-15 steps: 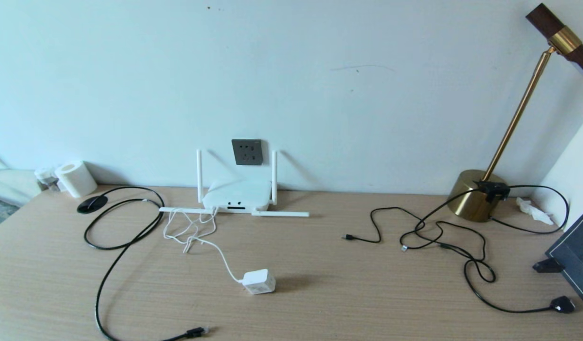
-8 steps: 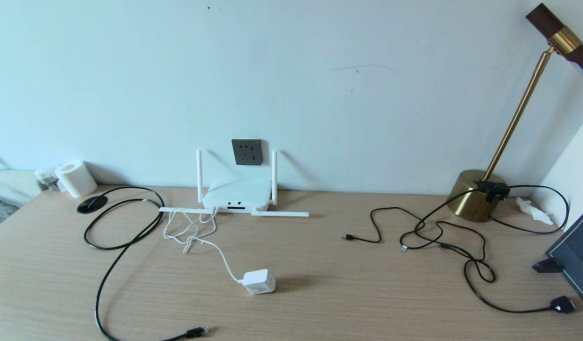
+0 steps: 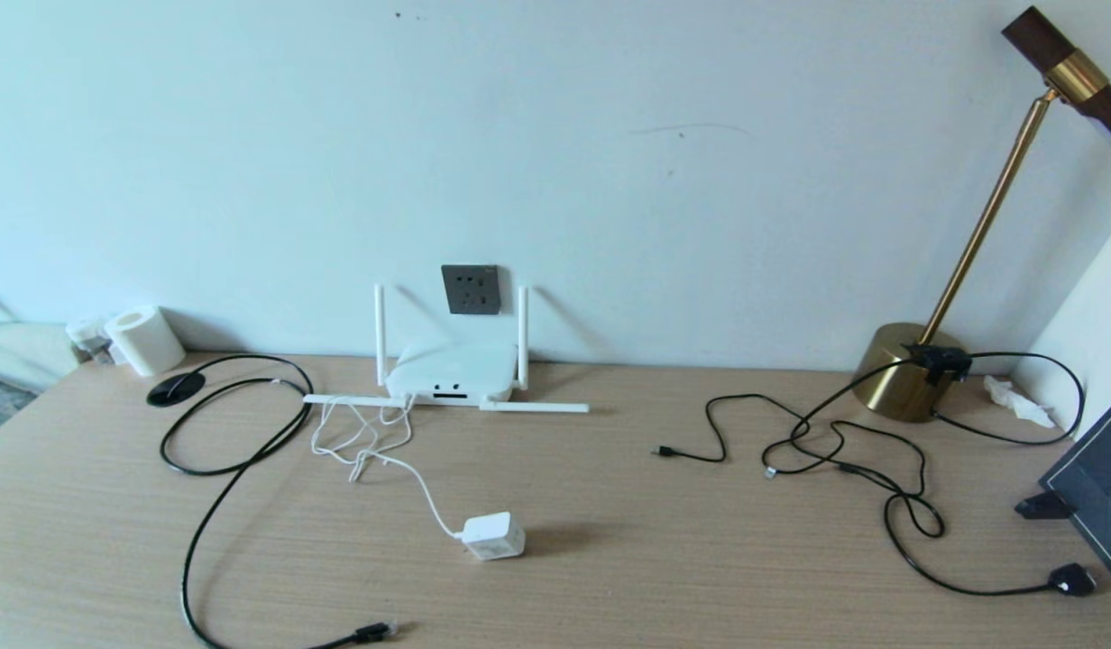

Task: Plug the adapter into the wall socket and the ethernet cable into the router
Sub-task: Pick up plug

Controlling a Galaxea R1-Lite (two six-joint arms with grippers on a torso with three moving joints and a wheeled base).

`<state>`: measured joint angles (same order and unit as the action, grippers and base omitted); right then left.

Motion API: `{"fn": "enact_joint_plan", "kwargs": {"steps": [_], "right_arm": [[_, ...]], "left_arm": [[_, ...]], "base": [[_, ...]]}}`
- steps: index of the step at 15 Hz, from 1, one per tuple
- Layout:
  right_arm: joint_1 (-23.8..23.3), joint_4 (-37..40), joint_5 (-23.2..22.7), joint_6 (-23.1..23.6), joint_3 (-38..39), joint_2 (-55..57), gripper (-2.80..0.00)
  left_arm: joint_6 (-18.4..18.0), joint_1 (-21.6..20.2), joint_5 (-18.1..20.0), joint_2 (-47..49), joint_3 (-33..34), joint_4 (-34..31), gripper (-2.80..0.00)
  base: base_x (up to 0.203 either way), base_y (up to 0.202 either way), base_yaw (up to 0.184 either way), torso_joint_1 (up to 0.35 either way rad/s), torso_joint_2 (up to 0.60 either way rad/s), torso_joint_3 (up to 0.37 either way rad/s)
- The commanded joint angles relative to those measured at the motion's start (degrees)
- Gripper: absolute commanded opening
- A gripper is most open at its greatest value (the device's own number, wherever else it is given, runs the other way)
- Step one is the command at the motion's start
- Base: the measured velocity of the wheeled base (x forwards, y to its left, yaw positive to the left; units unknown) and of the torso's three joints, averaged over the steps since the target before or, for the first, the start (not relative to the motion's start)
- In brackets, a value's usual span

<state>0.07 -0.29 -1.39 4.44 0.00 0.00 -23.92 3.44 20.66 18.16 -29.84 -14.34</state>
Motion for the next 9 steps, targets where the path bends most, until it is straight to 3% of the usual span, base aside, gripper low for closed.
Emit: {"fn": "enact_joint_plan", "kwargs": {"steps": [1,5,9], "right_arm": [[0.01,-0.06,-0.02,0.05,0.00,0.00,-2.80],[0.01,-0.06,0.24,-1.07,0.00,0.00,-2.80],[-0.05,-0.12,0.52,-3.70,0.00,0.02,-2.80]], "left_arm": [[-11.67,3.28,1.42,16.53,-1.83,-1.58,-2.80],[-30.75,6.28,2.01,39.37,-3.91,-2.44,-2.80],[-41.81,6.87,0.15,59.01,-14.53,-3.01,-2.80]], "base": [[0.000,0.000,0.000,0.000,0.00,0.000],[0.000,0.000,0.000,0.000,0.00,0.000],[0.000,0.000,0.000,0.000,0.00,0.000]]}}
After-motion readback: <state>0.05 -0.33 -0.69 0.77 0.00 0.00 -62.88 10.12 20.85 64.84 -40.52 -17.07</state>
